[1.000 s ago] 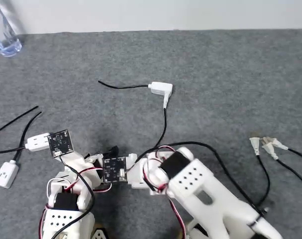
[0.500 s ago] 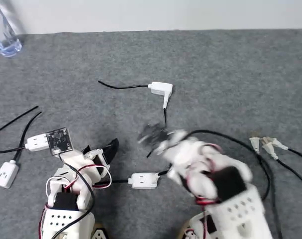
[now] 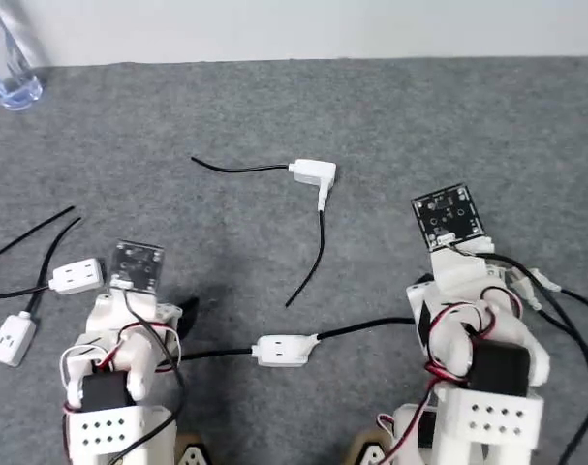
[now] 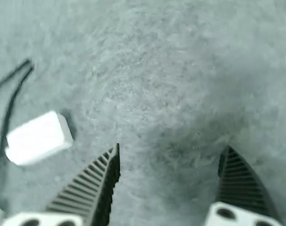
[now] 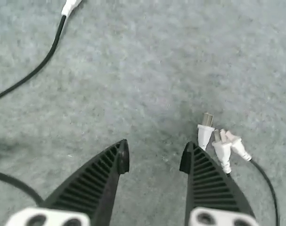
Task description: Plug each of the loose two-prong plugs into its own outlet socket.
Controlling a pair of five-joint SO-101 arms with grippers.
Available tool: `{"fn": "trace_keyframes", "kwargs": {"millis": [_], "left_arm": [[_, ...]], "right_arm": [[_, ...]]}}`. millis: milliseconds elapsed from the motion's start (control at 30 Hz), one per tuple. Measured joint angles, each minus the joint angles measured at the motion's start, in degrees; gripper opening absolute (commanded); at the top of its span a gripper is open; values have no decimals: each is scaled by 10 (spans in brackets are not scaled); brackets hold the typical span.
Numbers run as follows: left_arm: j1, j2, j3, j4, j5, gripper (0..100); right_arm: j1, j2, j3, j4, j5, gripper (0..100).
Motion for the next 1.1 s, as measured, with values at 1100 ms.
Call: {"fn": "trace_keyframes", "kwargs": {"millis": [1100], "left_arm": [[389,74,-207,204,-296,316]], "right_arm": [[225,343,40,-251,-183,183]]}}
